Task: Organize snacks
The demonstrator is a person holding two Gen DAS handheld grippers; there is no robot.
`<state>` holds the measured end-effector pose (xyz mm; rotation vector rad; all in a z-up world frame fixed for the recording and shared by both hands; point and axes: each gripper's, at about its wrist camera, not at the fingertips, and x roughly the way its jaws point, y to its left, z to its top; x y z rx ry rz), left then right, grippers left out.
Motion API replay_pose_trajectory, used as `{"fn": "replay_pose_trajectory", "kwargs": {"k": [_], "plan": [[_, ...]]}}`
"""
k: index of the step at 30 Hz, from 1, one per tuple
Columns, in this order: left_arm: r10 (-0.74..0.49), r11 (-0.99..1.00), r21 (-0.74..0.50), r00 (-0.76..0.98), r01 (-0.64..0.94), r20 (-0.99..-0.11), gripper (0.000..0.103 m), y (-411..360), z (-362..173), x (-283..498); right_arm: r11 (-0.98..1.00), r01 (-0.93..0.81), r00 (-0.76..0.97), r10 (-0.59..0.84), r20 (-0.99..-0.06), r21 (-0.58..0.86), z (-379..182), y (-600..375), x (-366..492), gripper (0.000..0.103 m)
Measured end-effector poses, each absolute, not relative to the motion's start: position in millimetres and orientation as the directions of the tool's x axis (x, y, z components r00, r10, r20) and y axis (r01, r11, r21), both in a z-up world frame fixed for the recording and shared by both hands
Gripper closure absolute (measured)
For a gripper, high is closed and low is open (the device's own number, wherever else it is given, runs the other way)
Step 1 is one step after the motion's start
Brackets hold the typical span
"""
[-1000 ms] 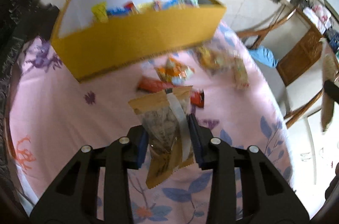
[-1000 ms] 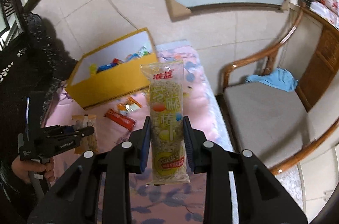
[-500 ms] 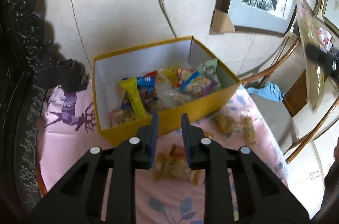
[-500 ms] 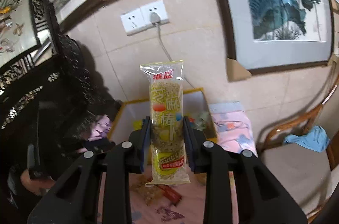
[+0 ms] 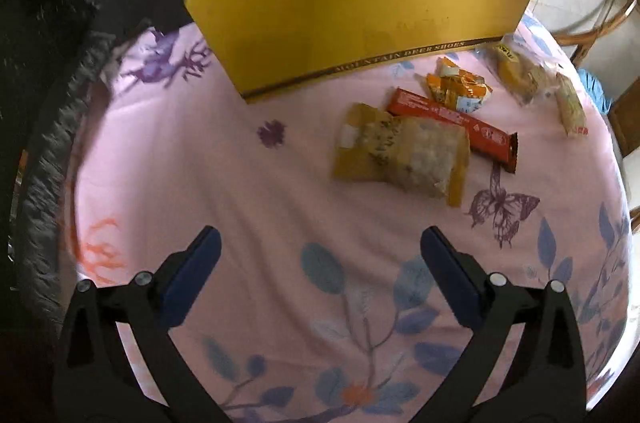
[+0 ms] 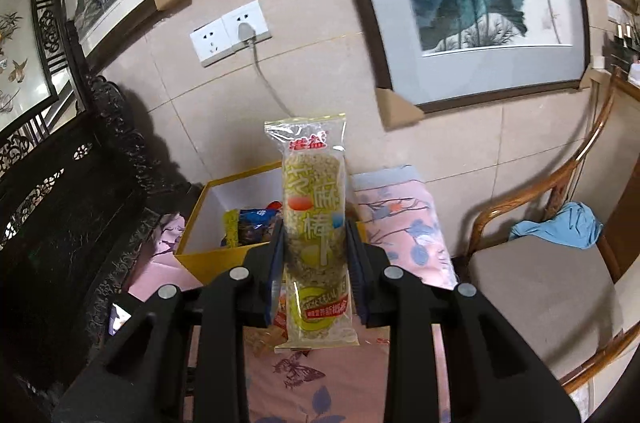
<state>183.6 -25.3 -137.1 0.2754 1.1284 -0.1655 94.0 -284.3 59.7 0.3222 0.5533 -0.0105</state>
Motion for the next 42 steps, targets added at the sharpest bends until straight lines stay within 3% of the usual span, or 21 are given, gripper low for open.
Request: {"fn": "replay_pose_trajectory", "kwargs": {"k": [8,11,15,16,18,19,20,26,36,42], "plan": [[-0.178,0.970,-0.108,0.327,0.220,-0.928,0.002,-50.6,-155.0,216.0,0.958,0.077,0.872,0.071,-0.485,0.277,75.7,-279.4,77.6,0.074],[-0.199,0.979,-0.175,0.287,0.106,-0.937,0.002,-50.2,-167.0,234.1,0.961,0.073,0.871,0.069,-0.486,0.268,77.0,-274.3,78.2,0.074],[-0.228,0.959,-0.274,0.384,-0.070,-0.895,0.004,-38.6,-176.9,244.7,0.968,0.052,0.860,0.082,-0.503,0.247,79.7,-262.8,74.4,0.074],[-0.229,0.961,-0.271,0.397,-0.051,-0.889,0.009,-41.8,-179.2,243.9,0.968,0.040,0.860,0.092,-0.503,0.247,81.5,-260.0,72.9,0.074],[-0.135,0.991,-0.127,0.399,0.047,-0.907,0.039,-58.1,-178.6,238.1,0.972,0.025,0.861,0.097,-0.499,0.232,85.8,-253.2,67.4,0.074],[-0.189,0.981,-0.158,0.396,0.110,-0.898,0.050,-59.8,-178.3,232.6,0.974,0.020,0.862,0.097,-0.497,0.225,87.9,-250.7,65.0,0.074],[-0.225,0.973,-0.184,0.379,0.141,-0.898,0.053,-57.2,-179.5,227.5,0.975,0.013,0.863,0.101,-0.495,0.221,89.7,-249.2,62.5,0.074],[-0.276,0.954,-0.220,0.308,0.202,-0.911,0.064,-32.1,-176.7,204.8,0.976,0.011,0.881,0.093,-0.463,0.216,108.0,-246.9,47.1,0.074],[-0.184,0.964,-0.094,0.368,0.248,-0.912,0.065,-11.3,-141.6,191.7,0.975,-0.011,0.914,0.100,-0.394,0.222,130.0,-243.0,20.4,0.074],[-0.190,0.963,-0.098,0.374,0.251,-0.908,0.065,-1.8,-125.6,191.1,0.980,0.012,0.924,0.065,-0.377,0.200,137.9,-239.2,10.3,0.074]]}}
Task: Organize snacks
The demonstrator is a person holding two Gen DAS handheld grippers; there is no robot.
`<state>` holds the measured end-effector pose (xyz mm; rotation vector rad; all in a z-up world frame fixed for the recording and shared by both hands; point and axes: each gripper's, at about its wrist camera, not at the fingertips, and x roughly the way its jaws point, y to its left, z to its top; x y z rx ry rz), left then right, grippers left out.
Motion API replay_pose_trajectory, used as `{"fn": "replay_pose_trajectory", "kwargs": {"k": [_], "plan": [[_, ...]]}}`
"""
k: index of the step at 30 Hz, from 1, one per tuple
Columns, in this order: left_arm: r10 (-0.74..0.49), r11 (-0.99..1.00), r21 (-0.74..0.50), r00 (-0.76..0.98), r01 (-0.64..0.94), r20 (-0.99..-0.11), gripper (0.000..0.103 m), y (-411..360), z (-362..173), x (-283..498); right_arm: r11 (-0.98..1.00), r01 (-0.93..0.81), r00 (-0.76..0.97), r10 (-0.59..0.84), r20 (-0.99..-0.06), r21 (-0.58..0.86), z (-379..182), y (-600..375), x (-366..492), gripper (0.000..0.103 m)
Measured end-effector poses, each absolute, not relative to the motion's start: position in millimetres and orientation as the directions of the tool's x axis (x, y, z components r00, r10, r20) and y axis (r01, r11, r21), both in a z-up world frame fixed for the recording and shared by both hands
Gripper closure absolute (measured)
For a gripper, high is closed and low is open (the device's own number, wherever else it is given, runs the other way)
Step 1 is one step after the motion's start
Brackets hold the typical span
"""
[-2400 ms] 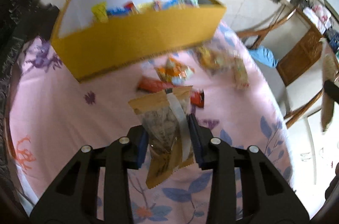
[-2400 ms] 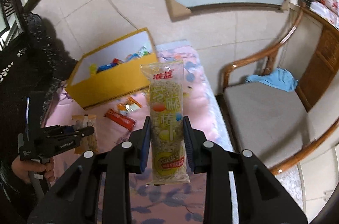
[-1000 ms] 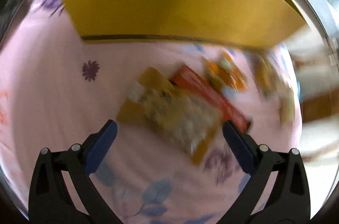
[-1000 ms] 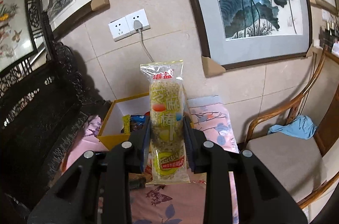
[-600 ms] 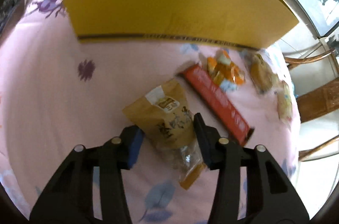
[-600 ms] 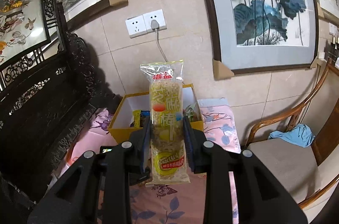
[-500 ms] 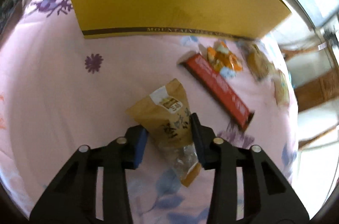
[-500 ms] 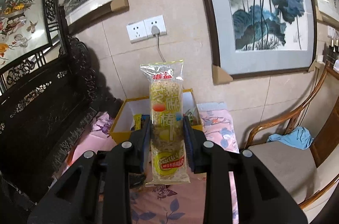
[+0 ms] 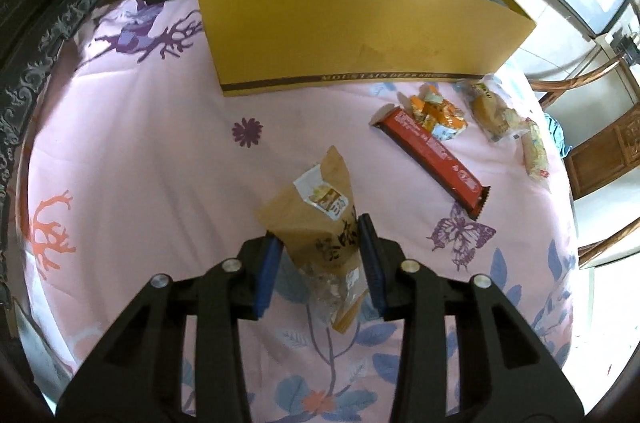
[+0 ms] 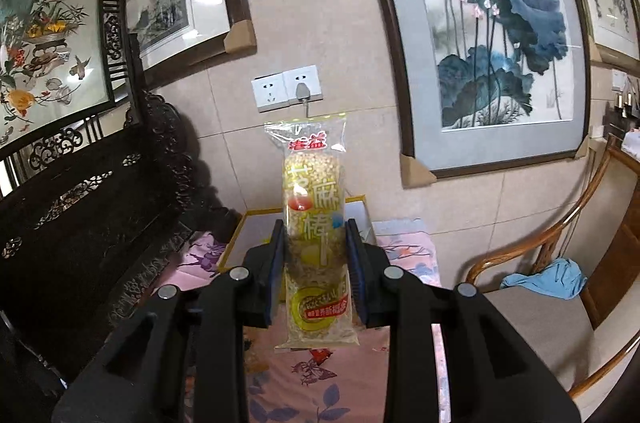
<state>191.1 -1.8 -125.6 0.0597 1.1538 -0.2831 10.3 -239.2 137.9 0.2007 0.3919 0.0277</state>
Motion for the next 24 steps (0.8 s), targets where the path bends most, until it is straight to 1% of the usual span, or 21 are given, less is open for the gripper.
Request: {"fn": "replay_pose_trajectory", "kwargs": {"k": [2,5,8,14,18,21,24], "plan": [[-0.188,0.958,-0.077,0.401,0.276,-0.896,0.065,-3.9,-112.2,185.9,0.981,0.013,0.930,0.059,-0.362,0.192,140.5,-238.5,4.9,0.074],[-0.237,0.945,-0.104,0.429,0.310,-0.872,0.065,-6.5,-91.1,182.2,0.986,0.024,0.936,0.035,-0.351,0.163,144.7,-235.9,2.2,0.074],[-0.242,0.940,-0.087,0.462,0.331,-0.853,0.065,-11.4,-75.5,181.0,0.984,0.015,0.935,0.049,-0.351,0.179,143.5,-236.7,2.6,0.074],[-0.240,0.937,-0.075,0.470,0.342,-0.849,0.065,-12.6,-63.3,179.7,0.982,0.012,0.932,0.057,-0.359,0.187,141.8,-236.1,4.0,0.074],[-0.243,0.945,-0.080,0.518,0.316,-0.820,0.065,-3.0,-48.3,174.2,0.980,0.018,0.935,0.054,-0.351,0.198,142.8,-239.9,1.7,0.074],[-0.242,0.950,-0.091,0.517,0.300,-0.821,0.065,5.5,-42.0,167.1,0.972,0.025,0.933,0.062,-0.356,0.235,139.3,-244.1,0.1,0.074],[-0.203,0.953,-0.047,0.518,0.299,-0.831,0.065,12.9,-43.0,157.3,0.967,0.021,0.926,0.078,-0.370,0.256,131.6,-246.3,0.1,0.074]]}}
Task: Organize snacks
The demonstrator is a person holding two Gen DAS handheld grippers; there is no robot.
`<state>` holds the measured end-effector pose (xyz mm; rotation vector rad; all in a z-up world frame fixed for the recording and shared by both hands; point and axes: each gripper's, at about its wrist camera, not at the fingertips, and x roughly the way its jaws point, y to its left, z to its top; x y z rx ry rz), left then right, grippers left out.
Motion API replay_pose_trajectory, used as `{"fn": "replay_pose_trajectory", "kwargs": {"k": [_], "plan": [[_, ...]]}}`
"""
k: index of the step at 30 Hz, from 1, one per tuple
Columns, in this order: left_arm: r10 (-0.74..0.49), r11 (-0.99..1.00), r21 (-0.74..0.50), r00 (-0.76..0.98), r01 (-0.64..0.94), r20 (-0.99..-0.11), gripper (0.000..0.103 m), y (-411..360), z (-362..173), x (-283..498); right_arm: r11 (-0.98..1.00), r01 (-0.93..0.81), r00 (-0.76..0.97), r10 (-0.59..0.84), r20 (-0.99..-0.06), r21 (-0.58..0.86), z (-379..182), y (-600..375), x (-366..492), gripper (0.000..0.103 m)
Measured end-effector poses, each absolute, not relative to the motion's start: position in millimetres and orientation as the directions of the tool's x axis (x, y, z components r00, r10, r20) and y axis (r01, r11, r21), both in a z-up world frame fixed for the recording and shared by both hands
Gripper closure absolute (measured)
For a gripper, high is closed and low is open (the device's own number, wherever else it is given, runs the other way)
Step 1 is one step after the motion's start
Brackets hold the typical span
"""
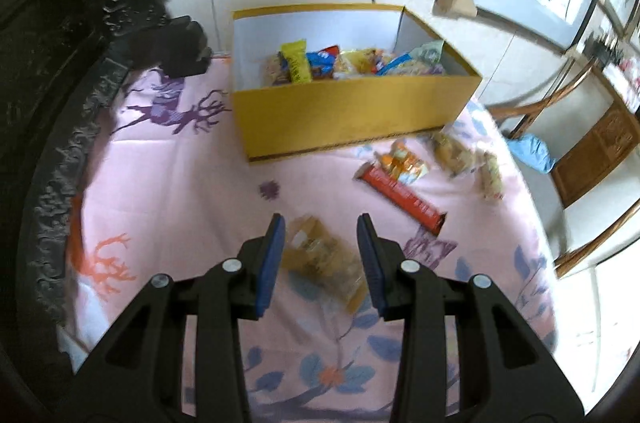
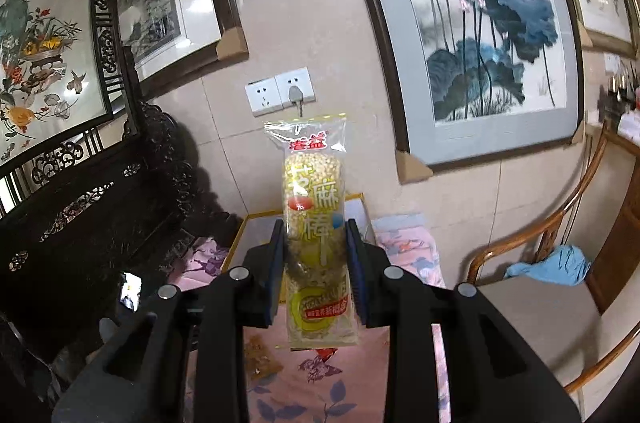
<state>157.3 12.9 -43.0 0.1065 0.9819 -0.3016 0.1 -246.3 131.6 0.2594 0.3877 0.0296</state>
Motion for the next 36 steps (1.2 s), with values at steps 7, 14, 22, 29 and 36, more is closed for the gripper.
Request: {"fn": "replay_pose_trajectory", "kwargs": {"k": [7,14,22,29,36], "plan": [[-0.163,0.983,-0.104,0.452,0.152,-0.877,0.002,12.7,-94.2,159.0,0.956,0.003,0.915,0.116,-0.387,0.292,120.2,-247.3,11.6,0.074],[-0.085,0.996,-0.092,0.233,-0.021,-0.969,0.004,-9.9,-177.9,198.7,0.959,-0.011,0.901,0.133,-0.414,0.283,112.0,-243.0,21.3,0.074],[-0.102,0.980,-0.034,0.345,0.198,-0.933,0.061,-19.0,-159.8,194.1,0.969,0.001,0.923,0.094,-0.374,0.246,125.5,-244.4,10.2,0.073],[-0.122,0.973,-0.049,0.321,0.226,-0.939,0.067,4.9,-154.9,185.1,0.966,0.008,0.922,0.093,-0.376,0.258,125.5,-242.5,5.6,0.073],[-0.110,0.966,-0.030,0.305,0.255,-0.946,0.062,5.9,-158.2,178.1,0.962,0.048,0.917,0.065,-0.393,0.270,125.2,-247.3,-0.1,0.001]]}}
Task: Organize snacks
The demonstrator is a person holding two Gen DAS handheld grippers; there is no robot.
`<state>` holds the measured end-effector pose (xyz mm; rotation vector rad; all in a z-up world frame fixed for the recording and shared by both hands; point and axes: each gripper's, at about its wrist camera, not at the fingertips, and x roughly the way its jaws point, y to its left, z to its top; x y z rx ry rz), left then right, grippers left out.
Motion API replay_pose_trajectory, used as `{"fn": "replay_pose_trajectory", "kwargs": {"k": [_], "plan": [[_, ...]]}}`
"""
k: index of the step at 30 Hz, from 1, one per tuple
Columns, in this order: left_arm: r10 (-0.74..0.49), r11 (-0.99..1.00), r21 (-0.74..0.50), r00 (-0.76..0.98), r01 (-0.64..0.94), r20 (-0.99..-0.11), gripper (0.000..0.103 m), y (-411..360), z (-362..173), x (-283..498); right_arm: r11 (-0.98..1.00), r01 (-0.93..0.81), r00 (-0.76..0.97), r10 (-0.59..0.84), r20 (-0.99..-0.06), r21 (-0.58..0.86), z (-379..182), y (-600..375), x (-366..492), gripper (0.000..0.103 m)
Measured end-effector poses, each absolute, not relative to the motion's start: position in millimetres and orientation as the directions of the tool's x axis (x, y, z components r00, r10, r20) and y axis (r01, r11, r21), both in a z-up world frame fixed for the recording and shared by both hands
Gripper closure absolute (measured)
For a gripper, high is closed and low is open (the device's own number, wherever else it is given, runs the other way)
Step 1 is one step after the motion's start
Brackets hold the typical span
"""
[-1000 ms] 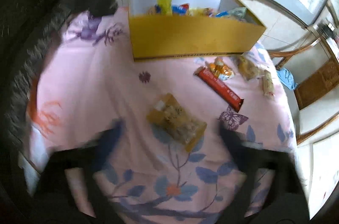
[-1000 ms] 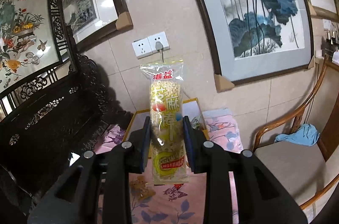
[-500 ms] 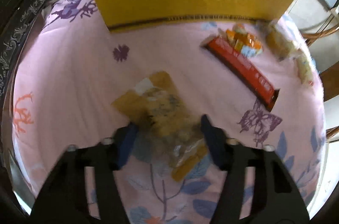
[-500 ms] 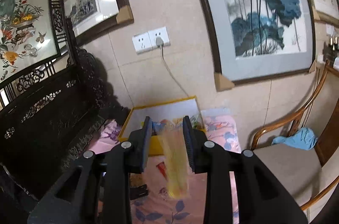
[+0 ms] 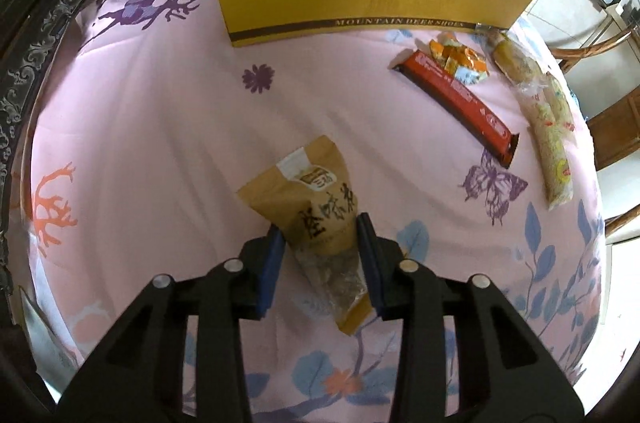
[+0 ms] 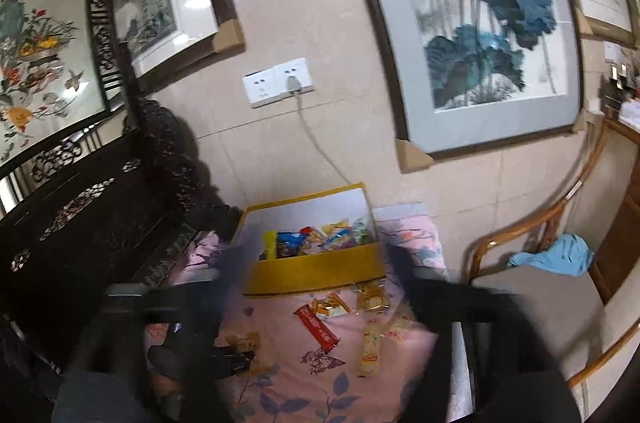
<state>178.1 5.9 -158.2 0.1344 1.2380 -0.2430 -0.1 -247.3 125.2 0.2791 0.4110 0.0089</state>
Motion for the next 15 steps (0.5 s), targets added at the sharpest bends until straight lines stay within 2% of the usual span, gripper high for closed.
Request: {"fn": "replay_pose_trajectory", "kwargs": {"k": [1,2,3,4,5,6,10,12,15], "plan": [[-0.096,0.967,-0.017,0.304,0.254,-0.948,0.057,5.6,-159.4,177.0,0.962,0.046,0.920,0.064,-0.387,0.270,122.7,-247.8,-2.7,0.001],[-0.080,0.968,0.000,0.305,0.251,-0.949,0.044,5.5,-161.3,175.4,0.962,0.040,0.917,0.071,-0.393,0.269,118.6,-247.4,-3.7,0.001],[-0.046,0.969,0.033,0.310,0.245,-0.950,0.032,4.9,-165.2,172.3,0.966,0.045,0.897,0.073,-0.435,0.254,108.4,-245.9,-2.1,0.001],[-0.024,0.969,0.055,0.318,0.239,-0.948,0.026,4.4,-167.7,169.2,0.969,0.061,0.881,0.060,-0.469,0.238,101.2,-244.9,-0.7,0.001],[-0.007,0.971,0.071,0.328,0.228,-0.945,0.010,4.4,-169.0,165.5,0.975,0.093,0.849,0.029,-0.528,0.202,87.0,-243.4,0.6,0.001],[0.002,0.972,0.077,0.321,0.222,-0.947,0.002,5.1,-170.6,163.1,0.978,0.112,0.825,0.007,-0.565,0.176,77.6,-242.3,1.1,0.001],[0.004,0.971,0.081,0.319,0.227,-0.948,0.002,6.2,-183.6,154.5,0.983,0.166,0.716,-0.063,-0.695,0.083,27.3,-243.2,-7.6,0.001],[-0.036,0.980,0.031,0.328,0.195,-0.944,0.002,11.6,-185.5,152.5,0.978,0.203,0.638,-0.092,-0.765,0.052,2.4,-247.4,-4.0,0.001],[-0.065,0.989,-0.020,0.306,0.149,-0.950,0.002,16.3,-186.4,157.6,0.970,0.230,0.597,-0.079,-0.798,0.076,-20.3,-252.2,-0.2,0.001]]}}
